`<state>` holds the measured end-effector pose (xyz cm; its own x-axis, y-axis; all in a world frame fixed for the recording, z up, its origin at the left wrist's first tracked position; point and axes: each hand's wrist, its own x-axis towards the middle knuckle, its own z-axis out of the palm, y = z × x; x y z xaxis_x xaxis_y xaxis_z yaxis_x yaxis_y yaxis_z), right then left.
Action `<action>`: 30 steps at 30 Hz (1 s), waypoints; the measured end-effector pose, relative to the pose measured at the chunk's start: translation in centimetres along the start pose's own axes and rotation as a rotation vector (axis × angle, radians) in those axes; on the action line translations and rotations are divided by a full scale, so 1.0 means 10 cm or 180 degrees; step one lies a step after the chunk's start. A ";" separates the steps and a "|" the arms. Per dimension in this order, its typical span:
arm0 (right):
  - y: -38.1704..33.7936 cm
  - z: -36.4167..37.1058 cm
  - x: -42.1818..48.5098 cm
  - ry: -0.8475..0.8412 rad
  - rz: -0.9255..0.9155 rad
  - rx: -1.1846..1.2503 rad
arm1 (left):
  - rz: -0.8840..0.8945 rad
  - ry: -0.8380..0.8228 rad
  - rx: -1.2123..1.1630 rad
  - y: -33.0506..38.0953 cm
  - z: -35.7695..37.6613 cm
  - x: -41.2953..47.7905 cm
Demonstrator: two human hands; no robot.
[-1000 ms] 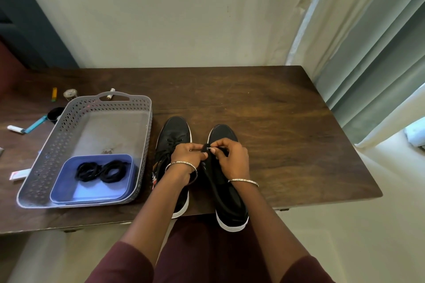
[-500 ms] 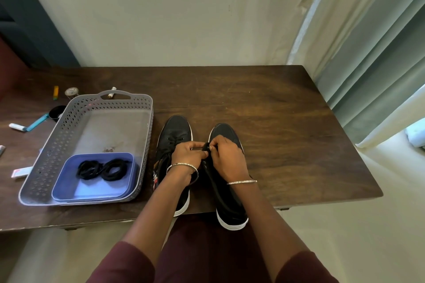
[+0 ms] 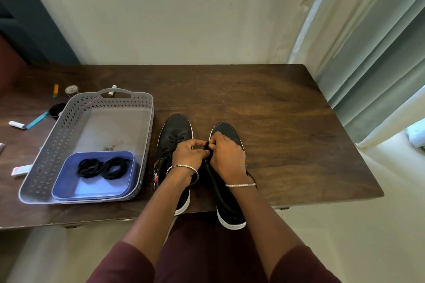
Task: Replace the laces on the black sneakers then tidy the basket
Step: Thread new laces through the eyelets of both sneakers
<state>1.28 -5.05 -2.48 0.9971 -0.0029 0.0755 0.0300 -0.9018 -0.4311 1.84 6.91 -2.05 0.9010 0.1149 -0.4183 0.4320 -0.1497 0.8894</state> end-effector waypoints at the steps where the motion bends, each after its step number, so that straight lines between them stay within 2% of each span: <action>1: -0.01 0.00 0.00 0.0015 0.0040 0.0019 | 0.0002 -0.0022 0.0000 0.00 0.00 0.00; 5: 0.03 -0.01 0.03 -0.0005 0.0480 0.0495 | -0.0007 -0.0139 -0.0050 -0.03 -0.01 0.01; 9: 0.17 0.03 0.03 0.0101 0.0775 0.1681 | -0.0245 -0.0352 -0.0511 0.04 -0.03 -0.02; 12: 0.23 0.08 -0.01 0.0088 0.0842 0.2244 | -0.0290 -0.0318 -0.0521 0.06 0.00 -0.01; 19: 0.30 0.10 -0.04 0.0039 0.0834 0.2449 | 0.0184 0.0127 0.0635 0.06 0.06 0.07; 25: 0.30 0.09 -0.04 -0.0147 0.0963 0.2601 | 0.0394 -0.0049 0.1593 0.19 -0.03 0.16; 28: 0.33 0.08 -0.05 -0.0292 0.0936 0.2641 | 0.0275 -0.0166 0.1618 0.24 -0.07 0.18; 30: 0.34 0.08 -0.04 -0.0351 0.0921 0.2673 | 0.0022 -0.0314 0.1300 0.27 -0.08 0.17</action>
<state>1.02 -7.76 -4.68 0.9733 -0.1006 -0.2065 -0.2260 -0.2584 -0.9392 4.54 7.44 -0.21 0.8948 0.0208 -0.4459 0.3882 -0.5294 0.7544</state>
